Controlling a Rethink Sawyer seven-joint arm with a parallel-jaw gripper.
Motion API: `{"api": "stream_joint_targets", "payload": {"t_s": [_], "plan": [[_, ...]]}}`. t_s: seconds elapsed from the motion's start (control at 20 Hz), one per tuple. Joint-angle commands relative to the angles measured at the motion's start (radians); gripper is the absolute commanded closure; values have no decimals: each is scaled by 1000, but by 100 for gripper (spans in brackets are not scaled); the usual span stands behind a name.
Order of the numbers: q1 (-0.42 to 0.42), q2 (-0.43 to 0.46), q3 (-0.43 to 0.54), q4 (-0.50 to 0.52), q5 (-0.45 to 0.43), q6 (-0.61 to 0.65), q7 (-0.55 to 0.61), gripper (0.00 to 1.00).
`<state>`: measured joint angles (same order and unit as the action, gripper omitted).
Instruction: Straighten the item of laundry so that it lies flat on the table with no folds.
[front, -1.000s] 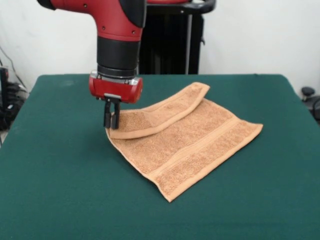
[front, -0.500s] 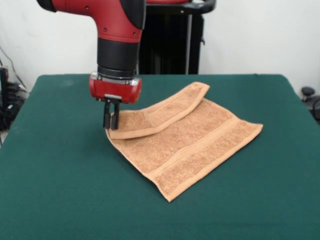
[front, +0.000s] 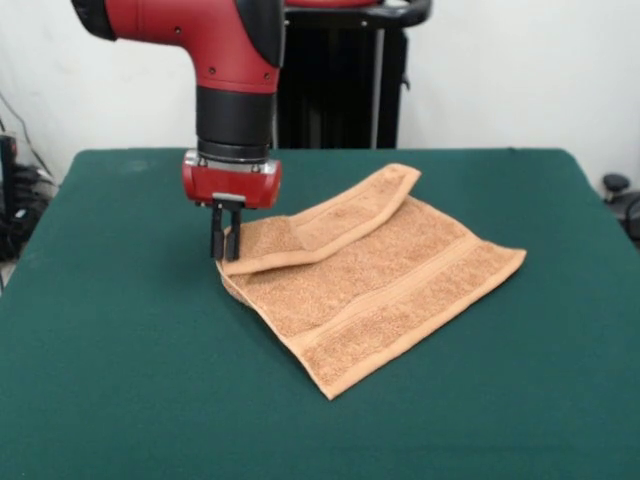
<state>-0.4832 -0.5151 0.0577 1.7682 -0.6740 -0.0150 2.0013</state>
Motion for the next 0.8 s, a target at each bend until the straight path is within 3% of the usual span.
{"api": "stream_joint_targets", "payload": {"t_s": [0.05,0.8], "plan": [[1,89,4,125,-81,-11,43,100],[2,106,8,104,-100,1,50,100]]}}
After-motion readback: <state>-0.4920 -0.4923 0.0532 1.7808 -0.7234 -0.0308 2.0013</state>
